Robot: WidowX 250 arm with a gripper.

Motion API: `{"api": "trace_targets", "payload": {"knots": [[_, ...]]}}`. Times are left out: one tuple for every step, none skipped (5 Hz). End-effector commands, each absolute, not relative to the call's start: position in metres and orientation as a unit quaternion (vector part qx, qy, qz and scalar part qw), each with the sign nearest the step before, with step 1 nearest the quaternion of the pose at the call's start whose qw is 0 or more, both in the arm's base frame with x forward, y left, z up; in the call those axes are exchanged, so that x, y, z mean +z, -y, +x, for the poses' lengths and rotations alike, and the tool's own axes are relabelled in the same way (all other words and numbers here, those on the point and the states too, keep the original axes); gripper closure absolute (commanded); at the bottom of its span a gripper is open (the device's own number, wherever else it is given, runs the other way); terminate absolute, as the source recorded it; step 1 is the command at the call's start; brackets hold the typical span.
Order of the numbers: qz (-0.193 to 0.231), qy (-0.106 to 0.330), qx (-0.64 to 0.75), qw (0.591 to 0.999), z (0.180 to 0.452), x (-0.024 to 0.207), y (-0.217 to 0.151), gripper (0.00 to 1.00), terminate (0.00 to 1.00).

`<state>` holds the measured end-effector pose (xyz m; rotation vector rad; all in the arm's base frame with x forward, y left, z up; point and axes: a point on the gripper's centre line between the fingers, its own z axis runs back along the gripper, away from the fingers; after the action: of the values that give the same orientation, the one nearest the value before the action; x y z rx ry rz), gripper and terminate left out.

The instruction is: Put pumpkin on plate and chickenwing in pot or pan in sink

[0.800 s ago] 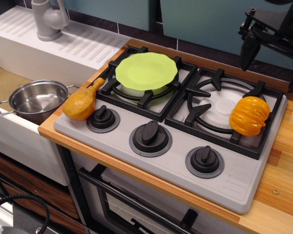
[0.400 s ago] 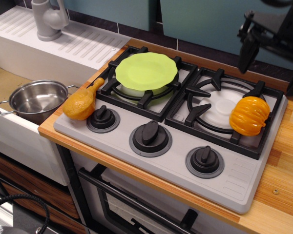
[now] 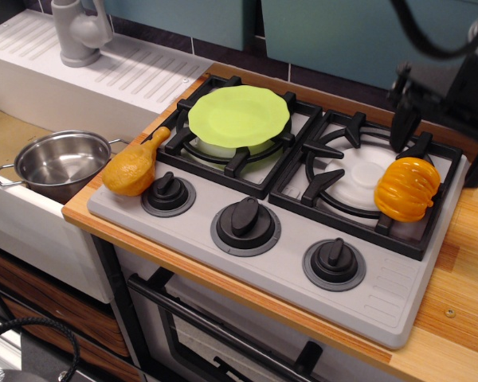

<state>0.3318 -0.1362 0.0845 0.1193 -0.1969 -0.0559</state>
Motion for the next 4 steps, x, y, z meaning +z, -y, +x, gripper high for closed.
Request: {"api": "trace_targets", "payload": {"knots": [[0.047, 0.140, -0.033, 0.989, 0.343, 0.086, 0.134, 0.00, 0.00], [0.050, 0.148, -0.035, 0.987, 0.343, 0.085, 0.132, 0.00, 0.00], [0.057, 0.160, -0.035, 0.985, 0.343, 0.077, 0.132, 0.00, 0.00], [0.052, 0.167, -0.031, 0.984, 0.343, 0.068, 0.132, 0.00, 0.00]]}}
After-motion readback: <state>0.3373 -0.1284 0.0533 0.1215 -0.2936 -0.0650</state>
